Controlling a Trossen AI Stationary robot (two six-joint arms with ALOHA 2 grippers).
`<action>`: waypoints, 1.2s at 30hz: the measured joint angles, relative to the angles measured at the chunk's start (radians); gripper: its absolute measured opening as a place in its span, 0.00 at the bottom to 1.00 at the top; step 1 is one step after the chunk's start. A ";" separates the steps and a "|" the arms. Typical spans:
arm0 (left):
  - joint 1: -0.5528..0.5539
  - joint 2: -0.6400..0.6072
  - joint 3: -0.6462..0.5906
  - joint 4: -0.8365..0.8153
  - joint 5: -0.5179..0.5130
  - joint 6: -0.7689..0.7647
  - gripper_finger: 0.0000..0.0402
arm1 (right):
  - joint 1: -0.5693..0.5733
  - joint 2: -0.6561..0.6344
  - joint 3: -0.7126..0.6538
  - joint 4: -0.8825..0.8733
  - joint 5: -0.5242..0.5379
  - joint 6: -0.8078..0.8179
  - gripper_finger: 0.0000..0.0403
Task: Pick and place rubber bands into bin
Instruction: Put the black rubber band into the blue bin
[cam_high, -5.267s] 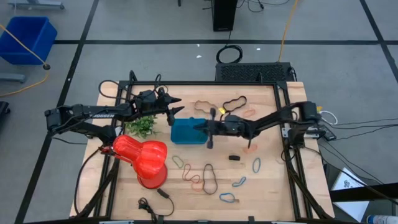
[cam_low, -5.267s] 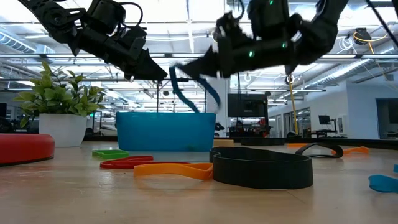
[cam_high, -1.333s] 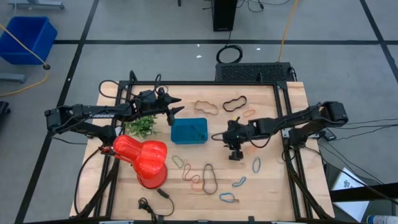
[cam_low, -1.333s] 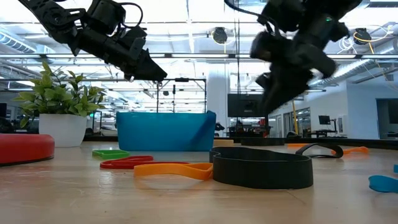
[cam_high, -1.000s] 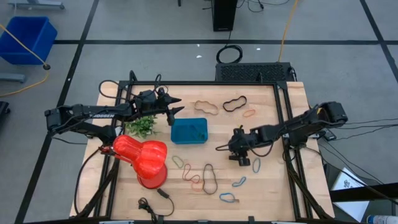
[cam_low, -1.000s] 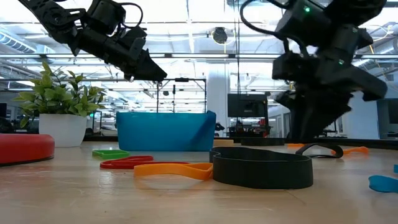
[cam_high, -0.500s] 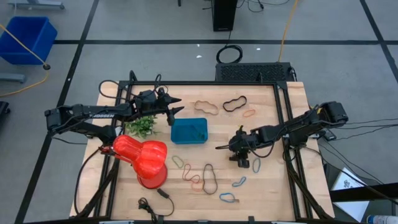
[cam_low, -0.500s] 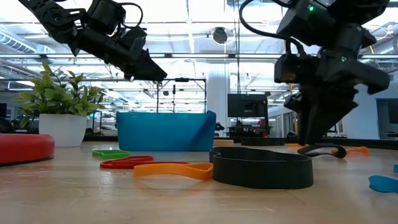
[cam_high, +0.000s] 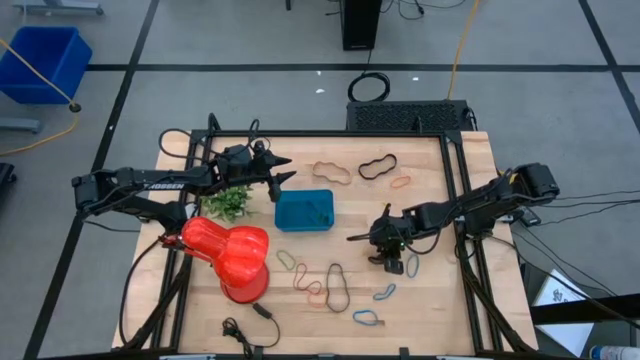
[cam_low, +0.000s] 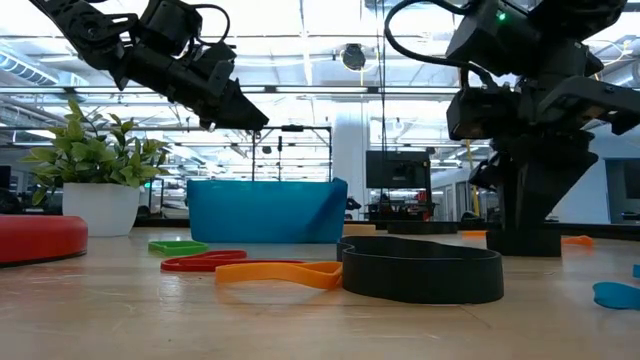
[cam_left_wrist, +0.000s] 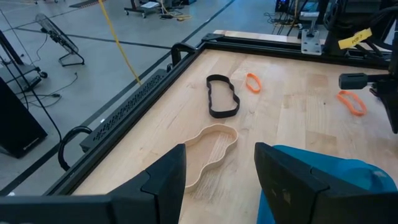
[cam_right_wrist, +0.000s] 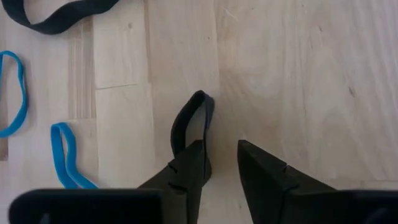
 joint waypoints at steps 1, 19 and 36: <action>0.000 0.000 0.000 0.000 0.000 0.000 0.49 | 0.007 0.000 -0.006 0.009 0.000 0.000 0.22; 0.000 0.000 0.000 0.003 0.000 0.000 0.49 | 0.076 -0.003 -0.100 0.173 0.111 -0.012 0.02; 0.000 0.000 0.000 0.003 0.000 0.000 0.49 | -0.014 -0.053 -0.070 1.051 0.454 -0.658 0.00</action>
